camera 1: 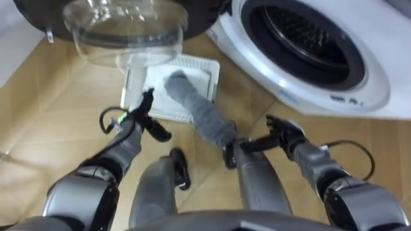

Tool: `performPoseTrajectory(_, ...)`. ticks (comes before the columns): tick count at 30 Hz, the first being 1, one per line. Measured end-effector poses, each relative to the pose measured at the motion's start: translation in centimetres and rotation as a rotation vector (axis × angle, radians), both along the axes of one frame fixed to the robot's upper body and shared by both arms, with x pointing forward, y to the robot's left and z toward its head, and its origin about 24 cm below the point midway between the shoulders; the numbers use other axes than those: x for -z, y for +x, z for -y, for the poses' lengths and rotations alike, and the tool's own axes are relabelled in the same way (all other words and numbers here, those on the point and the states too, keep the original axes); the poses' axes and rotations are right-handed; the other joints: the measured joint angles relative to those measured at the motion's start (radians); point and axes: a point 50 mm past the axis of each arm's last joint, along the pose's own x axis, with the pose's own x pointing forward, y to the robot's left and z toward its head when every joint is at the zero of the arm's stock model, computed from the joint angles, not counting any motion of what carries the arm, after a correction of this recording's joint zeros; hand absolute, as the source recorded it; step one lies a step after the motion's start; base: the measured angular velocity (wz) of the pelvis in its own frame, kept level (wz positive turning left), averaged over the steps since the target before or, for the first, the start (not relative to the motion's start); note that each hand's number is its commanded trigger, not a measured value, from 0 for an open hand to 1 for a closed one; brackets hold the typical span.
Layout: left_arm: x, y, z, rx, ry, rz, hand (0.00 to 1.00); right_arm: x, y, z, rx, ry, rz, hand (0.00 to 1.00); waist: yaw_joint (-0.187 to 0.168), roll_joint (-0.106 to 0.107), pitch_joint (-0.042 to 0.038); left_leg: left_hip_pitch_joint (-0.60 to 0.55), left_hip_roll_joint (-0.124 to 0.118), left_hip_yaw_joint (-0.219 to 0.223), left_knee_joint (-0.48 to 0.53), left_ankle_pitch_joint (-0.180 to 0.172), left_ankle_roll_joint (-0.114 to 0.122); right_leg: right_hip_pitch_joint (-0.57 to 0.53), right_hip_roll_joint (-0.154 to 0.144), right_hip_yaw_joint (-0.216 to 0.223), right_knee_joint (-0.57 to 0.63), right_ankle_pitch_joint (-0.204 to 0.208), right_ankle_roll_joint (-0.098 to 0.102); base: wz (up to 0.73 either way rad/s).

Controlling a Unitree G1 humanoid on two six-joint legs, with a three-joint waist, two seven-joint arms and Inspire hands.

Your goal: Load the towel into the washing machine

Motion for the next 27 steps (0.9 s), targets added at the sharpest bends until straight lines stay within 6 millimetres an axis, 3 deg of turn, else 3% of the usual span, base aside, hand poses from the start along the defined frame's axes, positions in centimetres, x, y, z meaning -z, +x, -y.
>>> performPoseTrajectory(7,-2.1,2.1,0.3,0.095,0.117,0.143,0.00,-1.6,2.3,-0.9,-0.028,0.040,0.091,0.00,-0.046,-0.003,0.0055,-0.191,0.013,0.001,0.140,-0.029,0.013,-0.180,0.009,0.017,0.092,0.022,0.000,-0.07)
performPoseTrajectory(15,-5.1,4.8,2.8,0.319,0.273,0.307,0.00,-3.7,4.9,-2.4,-0.075,0.097,0.197,0.00,-0.080,-0.008,0.0095,-0.382,0.045,0.003,0.293,-0.075,0.020,-0.368,0.028,0.019,0.203,0.017,-0.004,-0.09)
performPoseTrajectory(21,-5.9,5.3,4.2,0.444,0.371,0.381,0.00,-4.8,6.1,-3.4,-0.108,0.111,0.243,0.00,-0.098,-0.008,0.0100,-0.449,0.076,0.002,0.355,-0.104,0.019,-0.432,0.051,0.014,0.232,0.015,-0.009,-0.16)
performPoseTrajectory(27,-7.1,6.1,4.9,0.493,0.424,0.457,0.00,-6.0,7.3,-4.3,-0.116,0.121,0.300,0.00,-0.100,-0.015,0.0141,-0.525,0.081,0.000,0.388,-0.114,0.015,-0.514,0.049,0.012,0.267,0.010,-0.016,-0.02)
